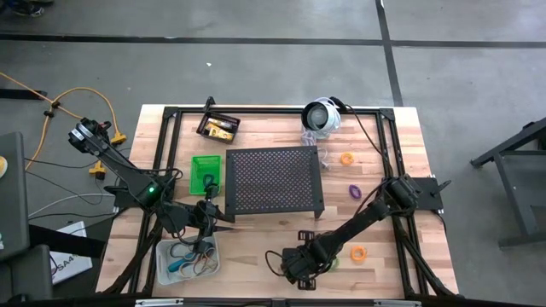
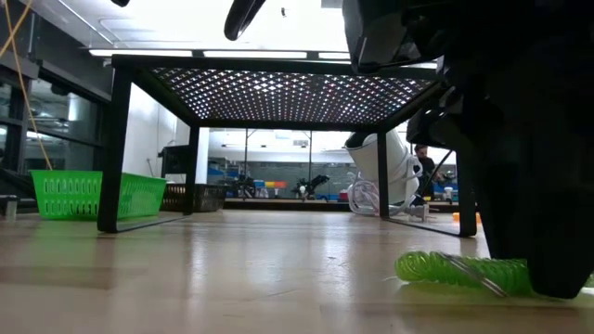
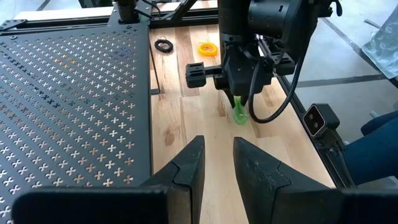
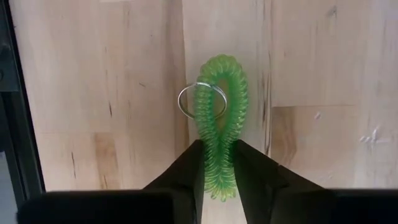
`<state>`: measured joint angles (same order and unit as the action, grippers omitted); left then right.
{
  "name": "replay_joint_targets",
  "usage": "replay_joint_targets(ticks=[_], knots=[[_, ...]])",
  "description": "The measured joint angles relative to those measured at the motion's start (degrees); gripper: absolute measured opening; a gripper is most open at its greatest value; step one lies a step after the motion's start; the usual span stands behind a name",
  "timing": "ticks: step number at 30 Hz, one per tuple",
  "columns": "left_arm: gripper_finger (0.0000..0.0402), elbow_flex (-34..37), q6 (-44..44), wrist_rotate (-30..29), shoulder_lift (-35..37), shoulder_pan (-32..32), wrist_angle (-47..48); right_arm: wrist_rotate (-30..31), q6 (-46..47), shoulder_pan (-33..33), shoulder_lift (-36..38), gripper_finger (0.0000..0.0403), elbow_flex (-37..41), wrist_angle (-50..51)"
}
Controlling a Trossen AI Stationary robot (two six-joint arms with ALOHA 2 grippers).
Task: Pick & Place Office Desk Supplies
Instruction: Put the left green spring keychain into the green bin
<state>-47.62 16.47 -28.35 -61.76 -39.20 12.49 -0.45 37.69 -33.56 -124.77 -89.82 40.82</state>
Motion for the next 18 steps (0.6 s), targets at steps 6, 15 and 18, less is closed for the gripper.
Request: replay_joint_targets(ticks=[6,15,18], knots=[[0.0080,0.0,0.0,0.0,0.0,0.0,0.0,1.0,-0.3,-0.1,0.0,0.0024,0.0,0.0],[0.0080,0.0,0.0,0.0,0.0,0.0,0.0,3.7,-0.9,-0.4,0.6,0.0019,0.0,-0.8],[0.0080,0.0,0.0,0.0,0.0,0.0,0.0,5.4,-1.6,-0.3,1.4,0.0017,0.1,-2.0]])
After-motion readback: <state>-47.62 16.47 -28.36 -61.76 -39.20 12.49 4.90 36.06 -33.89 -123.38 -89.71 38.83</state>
